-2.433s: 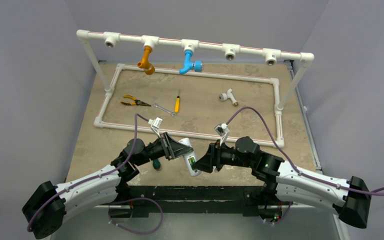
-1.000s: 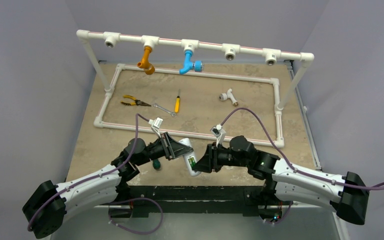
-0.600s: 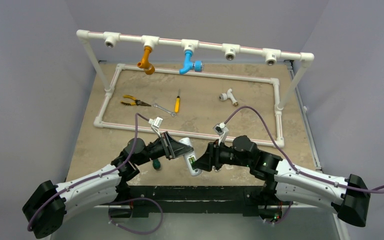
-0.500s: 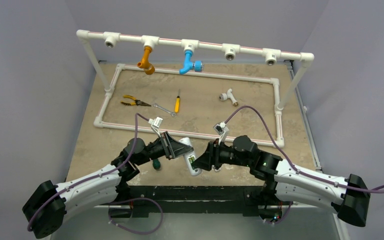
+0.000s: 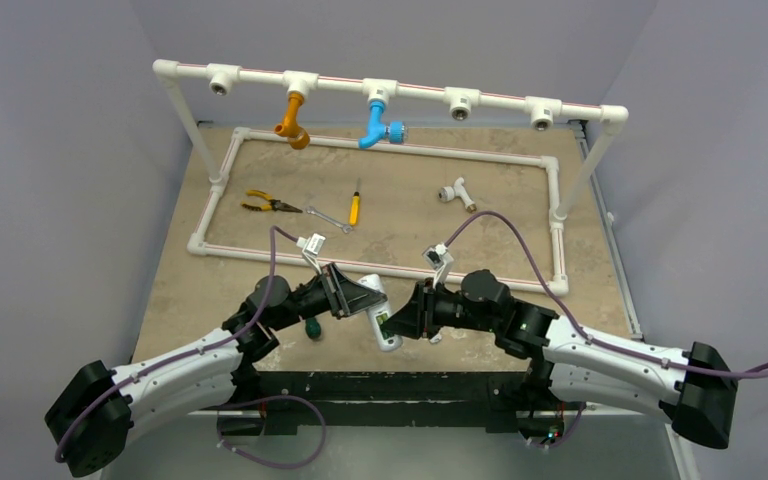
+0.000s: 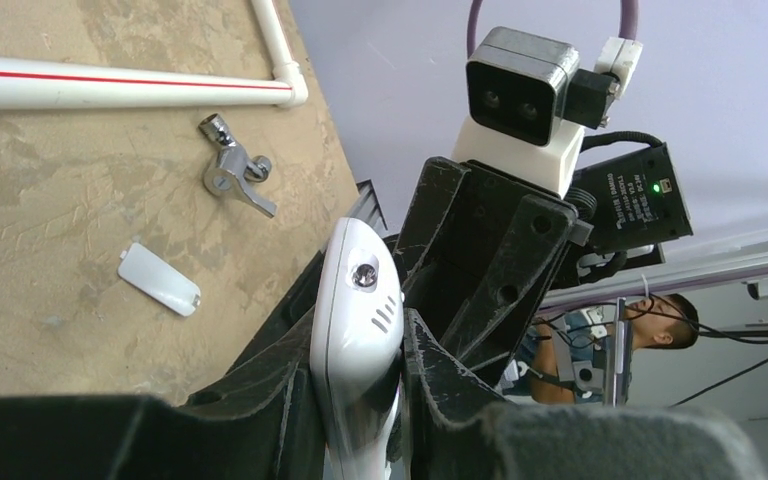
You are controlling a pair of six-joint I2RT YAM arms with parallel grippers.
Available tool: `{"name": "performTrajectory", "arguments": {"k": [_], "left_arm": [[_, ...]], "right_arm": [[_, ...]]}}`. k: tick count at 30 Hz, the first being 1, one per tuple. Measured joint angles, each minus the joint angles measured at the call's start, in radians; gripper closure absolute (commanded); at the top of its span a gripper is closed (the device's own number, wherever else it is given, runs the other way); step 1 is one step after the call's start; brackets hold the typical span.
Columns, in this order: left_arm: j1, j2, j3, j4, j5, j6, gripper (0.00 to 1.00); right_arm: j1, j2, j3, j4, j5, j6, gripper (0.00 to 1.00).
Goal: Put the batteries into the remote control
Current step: Pick up the battery cover at the center of the board.
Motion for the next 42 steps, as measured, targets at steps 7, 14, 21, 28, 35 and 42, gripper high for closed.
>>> {"name": "performTrajectory", "arguments": {"k": [7, 14, 21, 28, 35, 42], "left_arm": [[0.003, -0.013, 0.003, 0.025, 0.027, 0.005, 1.00], [0.000, -0.013, 0.006, -0.002, 0.020, 0.011, 1.00], [-0.004, -0.038, 0.006, -0.061, 0.008, 0.012, 1.00], [-0.004, -0.084, 0.003, -0.164, -0.040, 0.019, 1.00], [-0.004, -0.145, -0.002, -0.307, -0.093, 0.028, 1.00], [-0.004, -0.149, -0.019, -0.357, -0.112, 0.027, 1.00]], "right_arm": [[-0.002, -0.017, 0.001, -0.002, -0.020, 0.013, 0.89], [0.000, -0.013, 0.024, -0.030, 0.006, -0.024, 0.46], [-0.002, -0.080, 0.048, -0.114, 0.079, -0.094, 0.42], [-0.002, -0.204, 0.057, -0.356, 0.316, -0.113, 0.45], [0.001, -0.089, 0.066, -0.579, 0.440, -0.135, 0.43], [0.037, 0.017, 0.061, -0.593, 0.467, -0.139, 0.43]]}}
